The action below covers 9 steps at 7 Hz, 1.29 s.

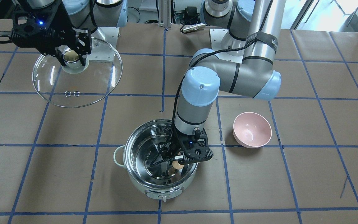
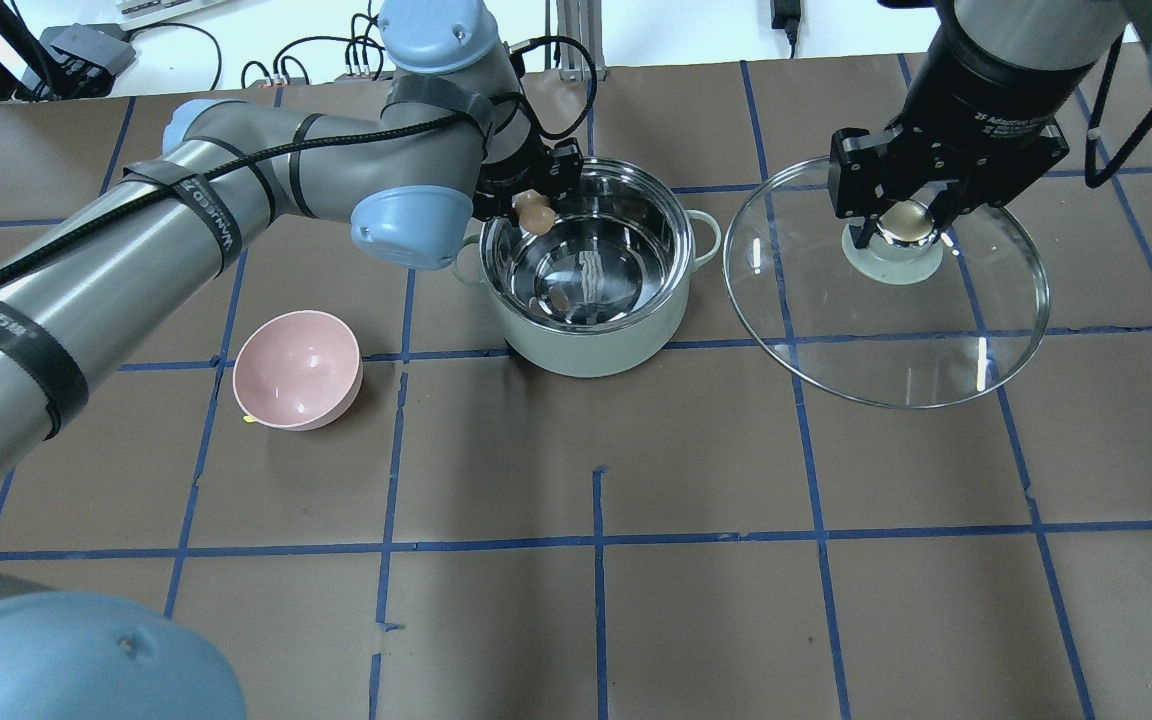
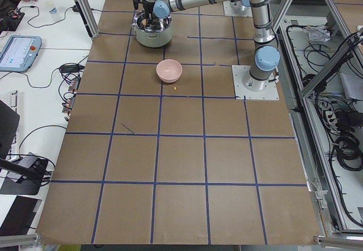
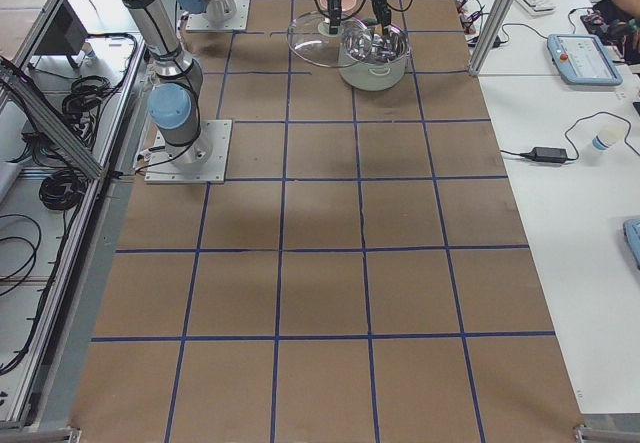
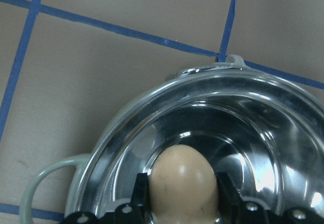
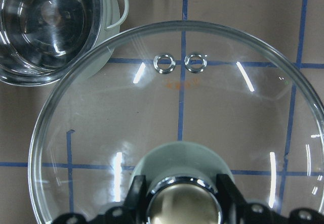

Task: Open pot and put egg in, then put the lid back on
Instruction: 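Release the egg into the pot with the left gripper while the right returns the lid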

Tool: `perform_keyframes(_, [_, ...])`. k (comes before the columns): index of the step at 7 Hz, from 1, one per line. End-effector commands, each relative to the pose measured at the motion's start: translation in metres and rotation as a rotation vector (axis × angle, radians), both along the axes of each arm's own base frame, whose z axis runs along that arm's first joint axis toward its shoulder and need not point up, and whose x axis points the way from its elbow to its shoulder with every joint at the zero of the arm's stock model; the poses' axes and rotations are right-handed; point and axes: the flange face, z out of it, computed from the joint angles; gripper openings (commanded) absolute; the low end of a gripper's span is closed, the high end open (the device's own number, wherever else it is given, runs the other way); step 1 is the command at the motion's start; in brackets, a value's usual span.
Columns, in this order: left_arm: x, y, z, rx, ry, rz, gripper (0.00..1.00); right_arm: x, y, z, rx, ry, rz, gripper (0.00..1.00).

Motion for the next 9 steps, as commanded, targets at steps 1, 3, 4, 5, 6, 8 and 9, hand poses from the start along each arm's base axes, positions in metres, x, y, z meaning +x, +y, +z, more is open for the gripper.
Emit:
perform_keyframes(1, [-0.009, -0.007, -0.021, -0.028, 0.001, -0.014, 0.23, 0.000, 0.000, 0.001, -0.002, -0.001, -0.002, 0.05])
perform_keyframes(3, [-0.026, -0.004, -0.037, -0.042, -0.005, -0.048, 0.23, 0.002, -0.001, 0.006, -0.020, -0.005, -0.002, 0.05])
perform_keyframes(4, [-0.026, -0.005, -0.036, -0.049, -0.010, -0.066, 0.23, 0.001, -0.012, 0.008, -0.025, 0.017, 0.013, 0.05])
perform_keyframes(5, [-0.027, -0.007, -0.042, -0.055, -0.007, -0.068, 0.24, 0.022, -0.029, 0.003, -0.025, 0.000, 0.038, 0.05])
perform_keyframes(6, [-0.027, -0.007, -0.044, -0.057, -0.008, -0.071, 0.39, 0.050, -0.053, -0.009, -0.009, 0.015, 0.087, 0.05])
perform_keyframes(8, [-0.026, -0.006, -0.034, -0.068, -0.005, -0.069, 0.84, 0.062, -0.096, -0.046, -0.013, 0.006, 0.095, 0.05])
perform_keyframes(9, [-0.025, -0.003, -0.016, -0.089, 0.005, -0.062, 0.87, 0.061, -0.098, -0.047, -0.016, 0.008, 0.095, 0.05])
